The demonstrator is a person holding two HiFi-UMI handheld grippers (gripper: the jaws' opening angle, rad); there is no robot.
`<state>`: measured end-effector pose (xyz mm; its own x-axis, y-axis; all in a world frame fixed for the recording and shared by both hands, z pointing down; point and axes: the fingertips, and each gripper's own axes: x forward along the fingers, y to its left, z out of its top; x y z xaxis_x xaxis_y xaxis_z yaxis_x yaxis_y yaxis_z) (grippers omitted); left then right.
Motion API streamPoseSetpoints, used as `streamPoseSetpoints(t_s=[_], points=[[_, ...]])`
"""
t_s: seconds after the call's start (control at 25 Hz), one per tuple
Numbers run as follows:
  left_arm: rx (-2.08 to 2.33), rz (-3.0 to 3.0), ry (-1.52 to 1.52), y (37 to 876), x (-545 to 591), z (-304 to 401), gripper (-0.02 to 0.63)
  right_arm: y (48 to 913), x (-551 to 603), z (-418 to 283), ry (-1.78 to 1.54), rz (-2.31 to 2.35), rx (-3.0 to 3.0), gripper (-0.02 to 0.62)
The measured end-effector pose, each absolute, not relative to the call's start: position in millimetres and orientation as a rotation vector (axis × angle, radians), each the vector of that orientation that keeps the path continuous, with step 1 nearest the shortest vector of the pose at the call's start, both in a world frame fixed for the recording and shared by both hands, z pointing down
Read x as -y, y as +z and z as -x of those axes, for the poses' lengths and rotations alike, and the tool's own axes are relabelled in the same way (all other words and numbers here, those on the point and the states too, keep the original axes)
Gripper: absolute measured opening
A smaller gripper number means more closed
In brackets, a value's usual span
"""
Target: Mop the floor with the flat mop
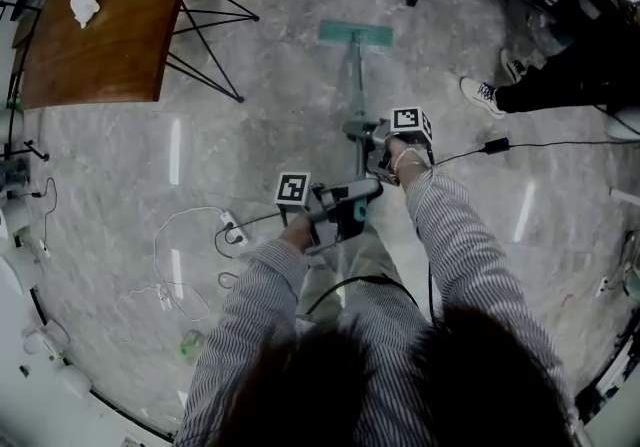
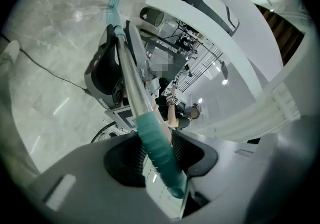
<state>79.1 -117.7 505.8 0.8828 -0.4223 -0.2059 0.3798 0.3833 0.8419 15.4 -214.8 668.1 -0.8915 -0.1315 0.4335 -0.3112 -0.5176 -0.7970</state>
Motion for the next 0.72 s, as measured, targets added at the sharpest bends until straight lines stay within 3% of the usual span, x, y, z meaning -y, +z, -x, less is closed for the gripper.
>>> streamPoseSetpoints(t_s=[0.28,0.72], points=[[0.070,-1.093,-0.476,520,190,-104,0.156,689,294,-37,2.529,-0.728,1.548,0.121],[0.079,-1.087,-0.419,534,184,-112,0.147,697,290,-41,2.480,-0.735,1.535,0.115]])
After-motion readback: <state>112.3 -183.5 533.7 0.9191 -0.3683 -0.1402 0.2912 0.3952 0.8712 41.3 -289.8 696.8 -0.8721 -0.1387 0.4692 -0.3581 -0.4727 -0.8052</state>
